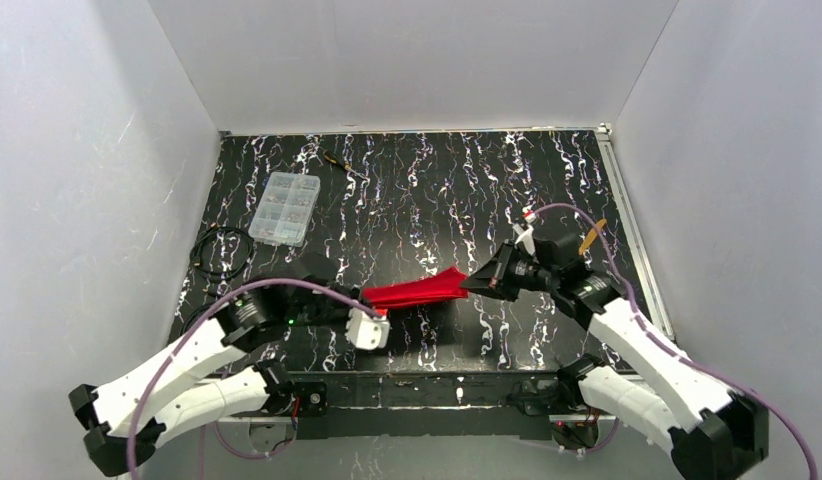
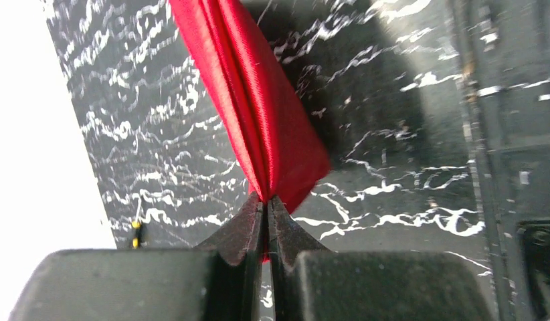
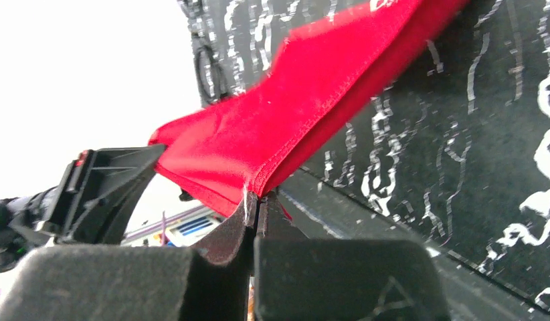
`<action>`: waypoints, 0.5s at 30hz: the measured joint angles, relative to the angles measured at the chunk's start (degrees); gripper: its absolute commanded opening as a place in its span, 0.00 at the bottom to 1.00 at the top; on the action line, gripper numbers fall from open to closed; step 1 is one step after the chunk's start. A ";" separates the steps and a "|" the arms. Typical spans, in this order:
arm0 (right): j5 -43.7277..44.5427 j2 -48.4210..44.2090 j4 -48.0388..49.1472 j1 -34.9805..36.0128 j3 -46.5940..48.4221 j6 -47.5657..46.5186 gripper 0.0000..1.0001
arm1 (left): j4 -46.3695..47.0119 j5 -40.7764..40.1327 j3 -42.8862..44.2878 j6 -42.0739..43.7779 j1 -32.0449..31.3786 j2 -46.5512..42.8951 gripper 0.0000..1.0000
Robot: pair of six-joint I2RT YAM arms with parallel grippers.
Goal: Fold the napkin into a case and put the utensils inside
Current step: Turn over the upper triangle folded napkin at the center of the board.
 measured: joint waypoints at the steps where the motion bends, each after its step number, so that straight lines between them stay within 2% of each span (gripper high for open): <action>1: 0.26 -2.19 -2.47 0.00 1.55 0.44 0.01 | -2.23 0.04 1.38 -0.94 -1.64 -0.96 0.00; 8: -0.76 -9.14 -15.85 0.26 11.58 2.95 0.01 | -13.35 2.67 15.91 -9.46 -7.76 1.01 0.01; 15: -0.96 -3.28 -23.32 0.39 17.42 2.84 0.01 | -14.56 2.27 14.03 -13.44 -8.17 2.80 0.00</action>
